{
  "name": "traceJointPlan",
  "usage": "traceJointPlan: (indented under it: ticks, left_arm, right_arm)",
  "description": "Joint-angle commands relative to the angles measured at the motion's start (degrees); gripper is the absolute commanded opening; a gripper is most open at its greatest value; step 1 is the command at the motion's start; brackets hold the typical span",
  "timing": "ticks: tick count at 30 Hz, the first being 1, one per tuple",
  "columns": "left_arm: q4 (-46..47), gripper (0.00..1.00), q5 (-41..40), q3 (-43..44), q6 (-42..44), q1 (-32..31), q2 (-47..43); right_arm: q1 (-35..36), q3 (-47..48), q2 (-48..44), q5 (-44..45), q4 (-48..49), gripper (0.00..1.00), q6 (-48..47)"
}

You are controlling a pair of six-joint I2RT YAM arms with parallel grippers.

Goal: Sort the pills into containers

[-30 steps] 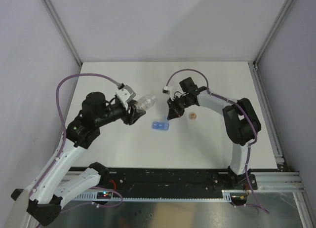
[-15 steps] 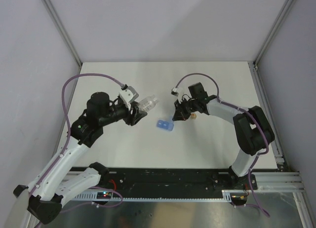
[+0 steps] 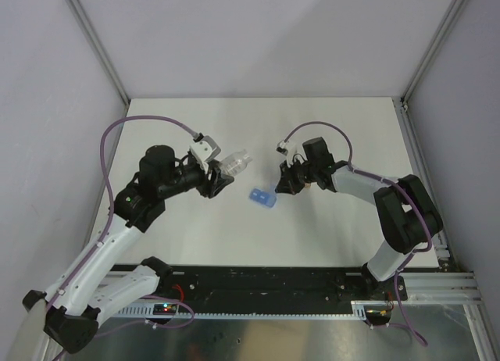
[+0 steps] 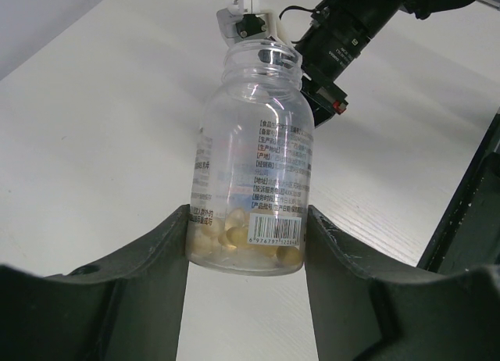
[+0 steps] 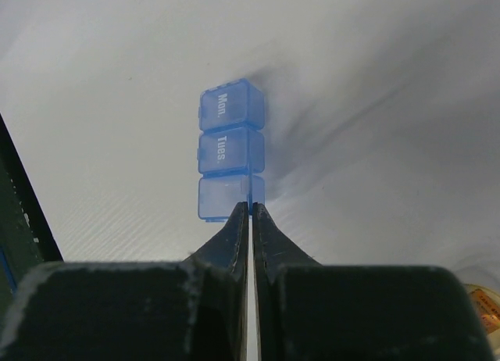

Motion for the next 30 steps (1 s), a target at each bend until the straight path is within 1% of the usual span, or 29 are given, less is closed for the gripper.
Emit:
traceJointPlan:
  ticks: [1, 9, 17, 30]
  left_arm:
    - [2.67, 0.00, 0.00, -0.23, -0.49, 0.30, 0.19]
    - [2.92, 0.00, -0.24, -1.09, -0.35, 0.31, 0.28]
    - [3.63, 0.00, -0.66, -1.88, -0.03, 0.34, 0.25]
    - [3.72, 0.00, -1.62, -2.83, 0.41, 0.41, -0.60]
  right_arm:
    - [-0.20, -0.69, -2.21, 1.09, 3.27, 0.00, 2.47]
    - [-0.10, -4.36, -3.24, 3.57, 6.94, 0.00, 4.97]
    - [0.99, -8.83, -6.17, 5.55, 11.37, 0.03, 7.61]
    - [3.78, -9.95, -5.83, 5.77, 11.97, 0.09, 7.69]
